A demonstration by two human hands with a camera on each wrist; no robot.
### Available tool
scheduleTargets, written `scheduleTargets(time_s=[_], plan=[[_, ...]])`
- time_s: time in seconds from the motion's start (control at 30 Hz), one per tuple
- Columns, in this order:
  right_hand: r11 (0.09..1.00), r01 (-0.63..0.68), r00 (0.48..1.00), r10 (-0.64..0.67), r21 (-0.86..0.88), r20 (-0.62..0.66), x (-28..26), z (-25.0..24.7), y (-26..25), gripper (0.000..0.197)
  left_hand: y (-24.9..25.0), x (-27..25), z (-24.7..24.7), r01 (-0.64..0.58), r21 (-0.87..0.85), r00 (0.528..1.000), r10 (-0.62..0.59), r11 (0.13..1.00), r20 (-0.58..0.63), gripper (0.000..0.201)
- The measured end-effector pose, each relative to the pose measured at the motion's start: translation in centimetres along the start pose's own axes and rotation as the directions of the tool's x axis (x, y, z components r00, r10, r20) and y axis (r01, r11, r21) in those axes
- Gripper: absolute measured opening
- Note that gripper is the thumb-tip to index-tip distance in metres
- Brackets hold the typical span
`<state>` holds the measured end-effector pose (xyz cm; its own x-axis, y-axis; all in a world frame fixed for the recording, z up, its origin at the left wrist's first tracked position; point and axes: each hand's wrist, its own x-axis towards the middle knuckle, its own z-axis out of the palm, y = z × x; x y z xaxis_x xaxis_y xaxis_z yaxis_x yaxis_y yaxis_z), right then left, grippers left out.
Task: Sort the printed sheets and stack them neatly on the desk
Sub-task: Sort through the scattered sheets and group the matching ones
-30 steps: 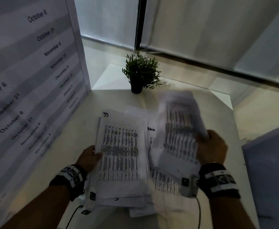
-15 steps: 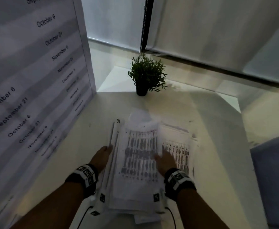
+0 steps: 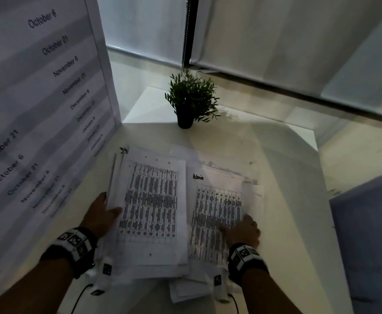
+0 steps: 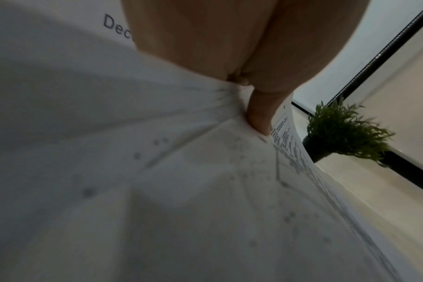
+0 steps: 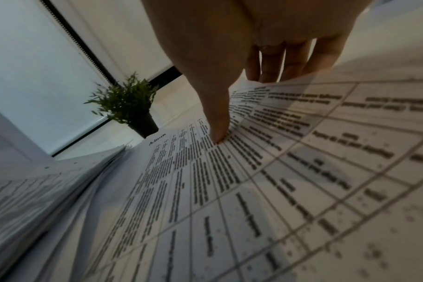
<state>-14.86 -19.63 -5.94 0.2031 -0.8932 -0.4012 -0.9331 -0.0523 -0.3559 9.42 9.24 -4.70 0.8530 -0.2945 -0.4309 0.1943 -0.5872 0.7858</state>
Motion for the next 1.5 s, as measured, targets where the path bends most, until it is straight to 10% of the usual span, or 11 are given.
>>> scheduleTargets(time_s=[0.13,0.33,0.53,0.9,1.3,1.5], plan=[[0.991,-0.004,0.998,-0.003,0.13,0.056,-0.4,0.0,-1.0,0.09,-0.2,-0.1,-1.3,-0.037,-0.049,0.999,0.035,0.998,-0.023,0.047],[0.972,0.058,0.998,-0.063,0.226,0.011,-0.2,-2.2,-0.1,0.016,0.1,-0.5,-1.2,-0.031,-0.148,0.999,0.026,0.988,-0.035,0.045],[0.958,0.21,0.976,-0.194,0.194,-0.101,-1.3,-8.8,-0.3,0.01,0.7,-0.9,0.7,0.0,-0.196,0.999,0.007,0.981,0.033,0.042],[0.765,0.589,0.77,-0.434,0.26,-0.468,-4.5,-22.7,-6.3,0.028,2.1,-1.9,5.6,-0.073,0.068,0.983,0.061,0.995,0.173,0.048],[0.875,0.325,0.902,-0.4,0.358,0.161,-2.1,-6.6,-5.1,0.029,0.7,-0.2,6.8,0.272,-0.147,0.939,-0.229,0.951,0.256,0.059],[0.974,0.147,0.933,-0.194,0.173,0.301,0.6,-0.7,-3.7,0.052,1.7,-0.5,7.8,0.143,-0.026,0.983,-0.138,0.989,0.123,0.048]])
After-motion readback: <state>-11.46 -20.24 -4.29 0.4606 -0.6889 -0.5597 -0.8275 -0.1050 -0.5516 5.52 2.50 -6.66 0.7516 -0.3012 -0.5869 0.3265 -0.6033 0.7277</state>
